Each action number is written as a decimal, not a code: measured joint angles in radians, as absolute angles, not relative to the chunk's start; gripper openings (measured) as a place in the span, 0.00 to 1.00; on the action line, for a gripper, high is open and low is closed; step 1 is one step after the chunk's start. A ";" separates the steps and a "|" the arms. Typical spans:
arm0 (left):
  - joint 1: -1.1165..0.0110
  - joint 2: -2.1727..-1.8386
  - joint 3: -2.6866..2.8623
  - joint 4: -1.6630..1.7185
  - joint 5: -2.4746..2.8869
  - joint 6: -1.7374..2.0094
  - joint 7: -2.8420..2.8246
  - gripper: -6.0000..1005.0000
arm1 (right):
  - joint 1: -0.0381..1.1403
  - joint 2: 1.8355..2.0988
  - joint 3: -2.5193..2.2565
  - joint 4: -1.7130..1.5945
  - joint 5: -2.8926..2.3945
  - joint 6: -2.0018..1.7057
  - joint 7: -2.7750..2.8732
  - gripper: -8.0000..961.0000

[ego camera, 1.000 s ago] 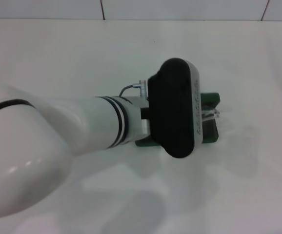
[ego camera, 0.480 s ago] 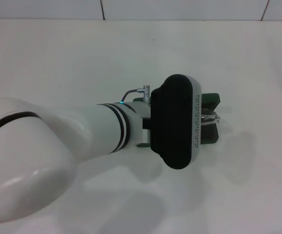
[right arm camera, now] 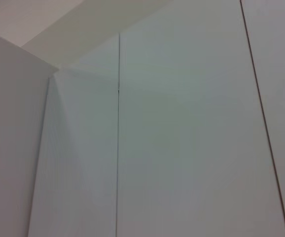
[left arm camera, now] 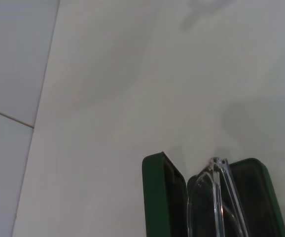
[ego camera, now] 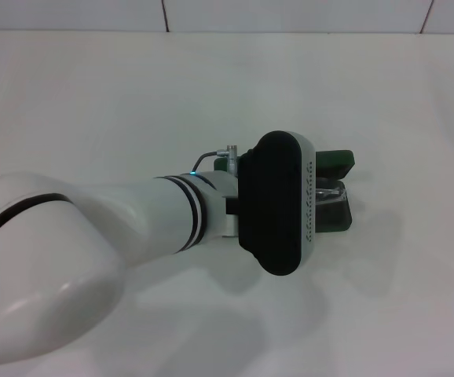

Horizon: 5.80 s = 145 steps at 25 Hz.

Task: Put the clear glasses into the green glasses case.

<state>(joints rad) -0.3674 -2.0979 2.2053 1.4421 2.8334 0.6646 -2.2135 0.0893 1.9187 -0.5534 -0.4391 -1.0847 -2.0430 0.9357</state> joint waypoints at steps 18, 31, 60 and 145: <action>-0.375 -2.102 2.209 1.406 2.833 0.627 -2.244 0.10 | 0.098 1.919 -0.553 -0.439 -1.106 -2.032 0.936 0.02; -0.376 -2.100 2.223 1.391 2.833 0.615 -2.238 0.11 | 0.101 1.919 -0.552 -0.426 -1.106 -2.031 0.937 0.02; -0.329 -2.095 2.235 1.469 2.833 0.616 -2.234 0.25 | 0.096 1.921 -0.552 -0.426 -1.106 -2.032 0.930 0.02; -0.822 -2.097 1.290 0.569 1.805 1.125 -1.518 0.17 | 0.150 1.934 -0.557 -0.364 -1.224 -1.970 0.888 0.01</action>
